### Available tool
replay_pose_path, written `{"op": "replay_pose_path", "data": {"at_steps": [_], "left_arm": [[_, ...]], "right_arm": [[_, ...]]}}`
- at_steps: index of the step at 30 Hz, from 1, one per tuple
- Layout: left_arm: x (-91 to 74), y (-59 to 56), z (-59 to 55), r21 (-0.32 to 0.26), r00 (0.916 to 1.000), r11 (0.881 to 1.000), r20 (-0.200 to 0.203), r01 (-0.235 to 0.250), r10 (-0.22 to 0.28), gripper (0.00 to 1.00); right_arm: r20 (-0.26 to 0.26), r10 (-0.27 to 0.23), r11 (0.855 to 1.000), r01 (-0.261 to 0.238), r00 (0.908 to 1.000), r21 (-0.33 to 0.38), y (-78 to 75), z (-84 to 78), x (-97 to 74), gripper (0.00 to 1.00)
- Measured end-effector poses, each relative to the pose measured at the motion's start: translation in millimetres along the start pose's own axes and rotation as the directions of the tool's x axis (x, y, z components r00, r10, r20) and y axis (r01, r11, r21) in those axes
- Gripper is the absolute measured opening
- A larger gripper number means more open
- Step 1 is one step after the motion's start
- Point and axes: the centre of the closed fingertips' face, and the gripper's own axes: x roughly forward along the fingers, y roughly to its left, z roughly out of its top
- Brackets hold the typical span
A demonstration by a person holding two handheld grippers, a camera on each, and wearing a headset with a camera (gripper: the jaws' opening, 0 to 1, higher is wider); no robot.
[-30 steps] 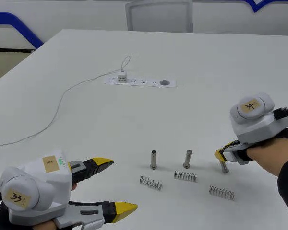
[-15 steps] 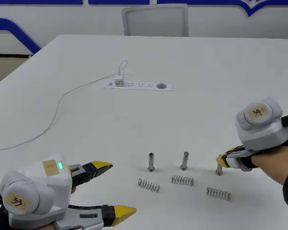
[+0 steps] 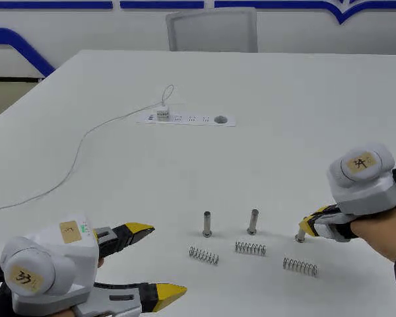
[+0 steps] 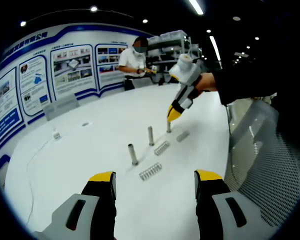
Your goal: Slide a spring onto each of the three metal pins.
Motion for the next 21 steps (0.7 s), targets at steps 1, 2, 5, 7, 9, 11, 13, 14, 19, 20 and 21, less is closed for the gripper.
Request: {"op": "replay_pose_path", "data": {"at_steps": [1, 2, 5, 7, 9, 11, 13, 14, 19, 20, 21], "left_arm": [[0.0, 0.0, 0.1, 0.001, 1.0, 1.0, 0.0, 0.0, 0.0, 0.65], [0.0, 0.0, 0.1, 0.001, 1.0, 1.0, 0.0, 0.0, 0.0, 0.65], [0.1, 0.0, 0.2, 0.001, 1.0, 1.0, 0.001, 0.0, 0.0, 0.65], [0.2, 0.0, 0.1, 0.001, 1.0, 1.0, 0.0, 0.0, 0.0, 0.65], [0.3, -0.3, 0.0, 0.002, 1.0, 1.0, -0.001, 0.001, -0.001, 0.65], [0.5, -0.6, -0.2, 0.002, 1.0, 1.0, -0.001, 0.003, -0.003, 0.65], [0.7, -0.8, -0.3, 0.001, 1.0, 1.0, -0.001, 0.004, -0.004, 0.65], [0.8, -1.0, -0.4, 0.001, 1.0, 1.0, -0.002, 0.004, -0.004, 0.65], [1.0, -1.1, -0.6, 0.0, 1.0, 1.0, -0.002, 0.004, -0.004, 0.65], [1.0, -1.1, -0.6, 0.0, 1.0, 1.0, -0.002, 0.004, -0.004, 0.65], [1.0, -1.2, -0.6, 0.0, 1.0, 1.0, -0.002, 0.005, -0.005, 0.65]], "right_arm": [[0.003, 0.002, 1.0, -0.002, 1.0, -0.002, -0.3, 0.3, -0.1, 0.11], [0.004, 0.002, 1.0, -0.002, 1.0, -0.004, -0.3, 0.5, -0.4, 0.11], [0.006, 0.004, 1.0, -0.004, 1.0, -0.013, -0.2, 0.2, -1.5, 0.13], [0.009, 0.007, 1.0, -0.007, 0.9999, -0.02, 1.3, -0.3, -4.7, 0.15], [0.02, 0.012, 1.0, -0.012, 0.9997, -0.027, 3.6, 0.8, -9.8, 0.16], [0.028, 0.017, 0.999, -0.016, 0.9995, -0.035, 5.0, 1.4, -14.4, 0.16], [0.029, 0.022, 0.999, -0.02, 0.9993, -0.049, 6.8, 0.3, -17.7, 0.17], [0.03, 0.026, 0.998, -0.024, 0.9992, -0.057, 8.1, -0.6, -20.4, 0.17], [0.024, 0.052, 0.994, -0.049, 0.9984, -0.099, 16.9, -4.9, -29.5, 0.17], [0.021, 0.068, 0.992, -0.065, 0.9975, -0.11, 20.4, -5.5, -30.3, 0.17], [0.017, 0.094, 0.989, -0.091, 0.9954, -0.117, 26.8, -6.2, -31.8, 0.17]]}}
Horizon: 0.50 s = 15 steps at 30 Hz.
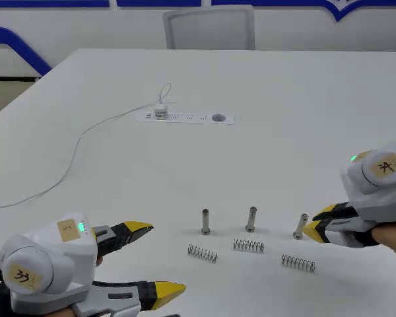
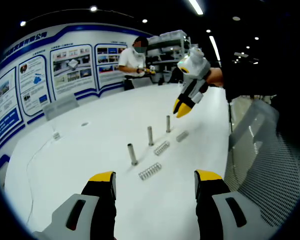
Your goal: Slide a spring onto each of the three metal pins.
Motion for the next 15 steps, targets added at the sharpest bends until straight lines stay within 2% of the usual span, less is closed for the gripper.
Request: {"op": "replay_pose_path", "data": {"at_steps": [2, 5, 10, 15], "left_arm": [[0.1, -0.1, -0.1, 0.001, 1.0, 1.0, -0.001, 0.0, 0.0, 0.65], [0.1, -0.3, -0.4, 0.001, 1.0, 1.0, -0.002, 0.001, -0.001, 0.65], [-0.8, 0.5, 0.0, 0.001, 1.0, 1.0, 0.0, -0.004, 0.004, 0.65], [-1.2, 1.6, 0.0, -0.001, 1.0, 1.0, 0.0, -0.008, 0.008, 0.65]], "right_arm": [[-0.008, 0.027, 0.999, -0.027, 0.9996, -0.03, 7.2, -0.2, -0.7, 0.17], [-0.048, 0.079, 0.993, -0.083, 0.9957, -0.087, 16.2, -4.5, 3.3, 0.17], [-0.141, 0.152, 0.968, -0.176, 0.9782, -0.177, 30.1, -16.9, 14.1, 0.17], [-0.199, 0.172, 0.947, -0.218, 0.9648, -0.238, 35.6, -19.9, 23.1, 0.17]]}}
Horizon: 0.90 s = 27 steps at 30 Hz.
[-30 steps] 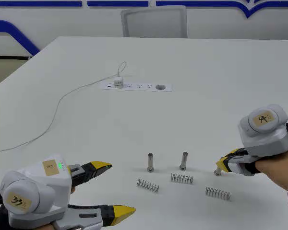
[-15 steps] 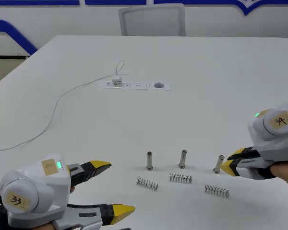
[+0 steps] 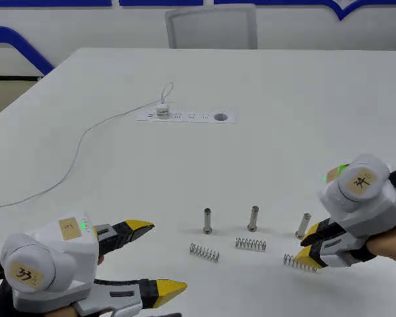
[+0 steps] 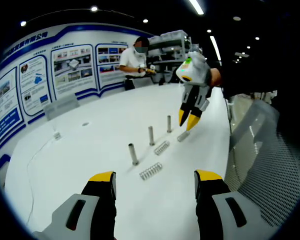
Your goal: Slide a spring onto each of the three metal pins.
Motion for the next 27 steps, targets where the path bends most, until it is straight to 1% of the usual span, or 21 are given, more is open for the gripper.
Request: {"op": "replay_pose_path", "data": {"at_steps": [7, 10, 13, 27], "left_arm": [[0.0, 0.5, -0.6, -0.002, 1.0, 1.0, -0.001, -0.003, 0.003, 0.65], [-0.1, 0.8, -0.8, -0.004, 1.0, 1.0, -0.001, -0.004, 0.004, 0.65], [-0.2, 1.2, -0.9, -0.006, 1.0, 1.0, 0.0, -0.006, 0.006, 0.65], [-0.8, 3.1, -2.1, -0.015, 0.9999, 1.0, 0.0, -0.012, 0.012, 0.65]], "right_arm": [[-0.056, 0.03, 0.997, -0.034, 0.998, -0.072, -0.3, 1.9, 13.2, 0.17], [-0.088, 0.045, 0.994, -0.054, 0.9951, -0.096, 0.5, -0.7, 20.5, 0.16], [-0.118, 0.05, 0.99, -0.064, 0.9918, -0.124, 0.6, -4.2, 25.0, 0.16], [-0.181, 0.084, 0.98, -0.114, 0.9798, -0.163, 2.8, -9.2, 36.6, 0.14]]}}
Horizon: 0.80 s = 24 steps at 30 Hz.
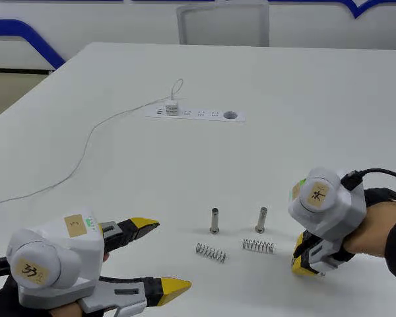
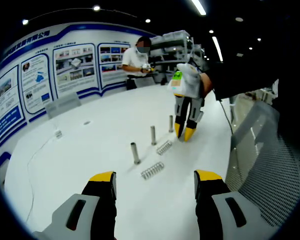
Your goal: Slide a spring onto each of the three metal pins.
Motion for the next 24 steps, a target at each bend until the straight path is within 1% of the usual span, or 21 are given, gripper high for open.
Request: {"op": "replay_pose_path", "data": {"at_steps": [5, 11, 15, 17, 19, 21, 22, 24], "left_arm": [[-0.1, 0.7, 0.2, -0.003, 1.0, 1.0, 0.001, -0.003, 0.003, 0.64], [0.1, 0.9, 0.0, -0.002, 1.0, 1.0, 0.0, -0.003, 0.003, 0.64], [0.2, 1.2, 0.3, 0.0, 1.0, 1.0, 0.0, -0.003, 0.003, 0.64], [0.2, 1.2, 0.4, 0.002, 1.0, 1.0, 0.0, -0.003, 0.003, 0.64], [-0.1, 1.2, 0.8, 0.004, 1.0, 1.0, 0.001, -0.004, 0.004, 0.64], [-0.5, 1.4, 1.2, 0.004, 1.0, 1.0, 0.002, -0.005, 0.005, 0.64], [-0.5, 1.5, 1.3, 0.004, 1.0, 1.0, 0.003, -0.006, 0.006, 0.64], [-0.4, 1.4, 1.8, 0.002, 1.0, 1.0, 0.005, -0.004, 0.004, 0.64]], "right_arm": [[-0.024, 0.002, 1.0, -0.003, 0.9997, -0.022, -1.0, -2.8, 2.5, 0.12], [-0.031, 0.011, 1.0, -0.012, 0.9995, -0.02, -1.6, -2.3, 2.7, 0.12], [-0.04, 0.002, 1.0, -0.003, 0.9992, -0.028, -0.3, -1.8, 2.9, 0.12], [-0.034, -0.003, 1.0, 0.002, 0.9994, -0.027, -0.7, -1.6, 2.7, 0.12], [-0.017, -0.011, 1.0, 0.01, 0.9998, -0.007, -1.2, -3.1, 1.3, 0.12], [-0.006, -0.028, 1.0, 0.028, 0.9996, 0.001, -2.6, -4.5, -1.7, 0.12], [0.006, -0.028, 1.0, 0.027, 0.9996, 0.012, -2.4, -3.7, -3.5, 0.12], [0.046, -0.03, 0.999, 0.028, 0.9985, 0.045, -2.6, -0.1, -9.3, 0.12]]}}
